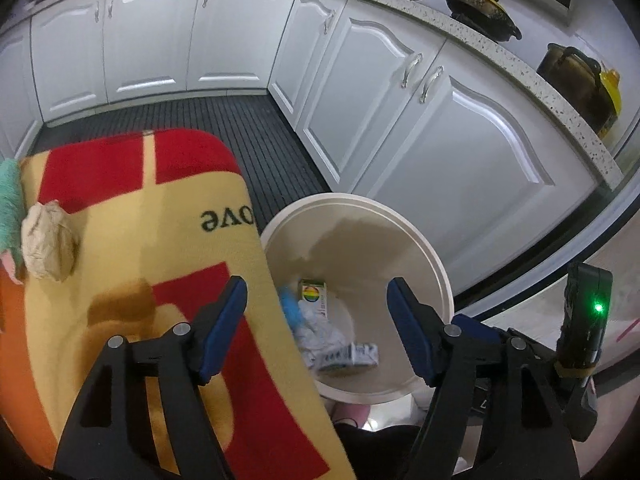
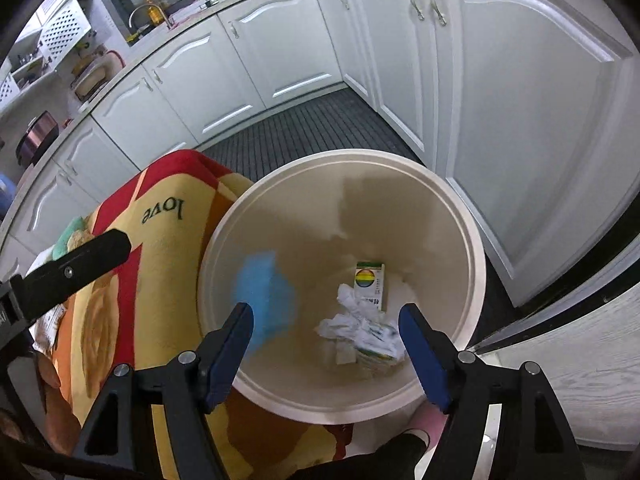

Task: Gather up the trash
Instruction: 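Carry packet and carton over the beige bucket and open both tools, then grasp white printed plastic bag with left tool while right tool grasps beige crumpled paper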

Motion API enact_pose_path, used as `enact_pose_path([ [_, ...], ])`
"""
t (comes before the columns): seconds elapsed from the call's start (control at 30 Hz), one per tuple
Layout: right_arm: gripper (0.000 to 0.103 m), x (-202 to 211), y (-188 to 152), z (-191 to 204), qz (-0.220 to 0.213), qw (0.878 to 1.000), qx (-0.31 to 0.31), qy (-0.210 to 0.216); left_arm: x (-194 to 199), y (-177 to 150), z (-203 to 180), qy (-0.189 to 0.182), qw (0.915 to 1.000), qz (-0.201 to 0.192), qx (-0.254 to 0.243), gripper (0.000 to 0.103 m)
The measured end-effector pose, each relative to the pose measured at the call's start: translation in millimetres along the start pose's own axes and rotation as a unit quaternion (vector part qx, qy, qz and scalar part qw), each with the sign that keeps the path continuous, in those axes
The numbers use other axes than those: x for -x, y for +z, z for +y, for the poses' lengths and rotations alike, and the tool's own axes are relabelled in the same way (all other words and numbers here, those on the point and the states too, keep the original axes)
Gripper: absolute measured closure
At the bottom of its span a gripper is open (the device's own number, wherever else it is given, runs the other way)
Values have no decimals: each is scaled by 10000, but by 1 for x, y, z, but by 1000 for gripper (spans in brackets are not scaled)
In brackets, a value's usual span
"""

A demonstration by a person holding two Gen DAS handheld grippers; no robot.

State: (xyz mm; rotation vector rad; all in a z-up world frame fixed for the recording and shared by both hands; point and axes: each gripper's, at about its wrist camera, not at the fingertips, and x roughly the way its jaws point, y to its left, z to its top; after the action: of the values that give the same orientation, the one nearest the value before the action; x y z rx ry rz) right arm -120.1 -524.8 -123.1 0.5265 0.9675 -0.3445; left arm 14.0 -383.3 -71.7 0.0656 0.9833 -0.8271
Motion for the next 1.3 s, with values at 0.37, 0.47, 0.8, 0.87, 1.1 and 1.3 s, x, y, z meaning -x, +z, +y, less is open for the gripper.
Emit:
enact_pose_path([
  [0.37,30,15,-1,16,-152,9997,197,35,27,-8,17,559,9981,-271,16,31],
  [0.47,29,17,-5,26,-185,9995,263,54,36,-12,26,692,9971,-325,47,31],
  [0.8,27,20,-13,72,-192,9976,586,299,75,-28,59,1274,9904,-516,167,31],
  [0.87,27,22,-14,82,-205,9969,662,367,88,-34,70,1328,9893,-562,228,31],
  [1.1,24,23,-18,129,-198,9925,1002,670,132,-52,109,1564,9840,-747,403,31],
  [1.3,24,16,-21,171,-151,9879,1287,851,171,-64,156,1774,9779,-869,686,31],
])
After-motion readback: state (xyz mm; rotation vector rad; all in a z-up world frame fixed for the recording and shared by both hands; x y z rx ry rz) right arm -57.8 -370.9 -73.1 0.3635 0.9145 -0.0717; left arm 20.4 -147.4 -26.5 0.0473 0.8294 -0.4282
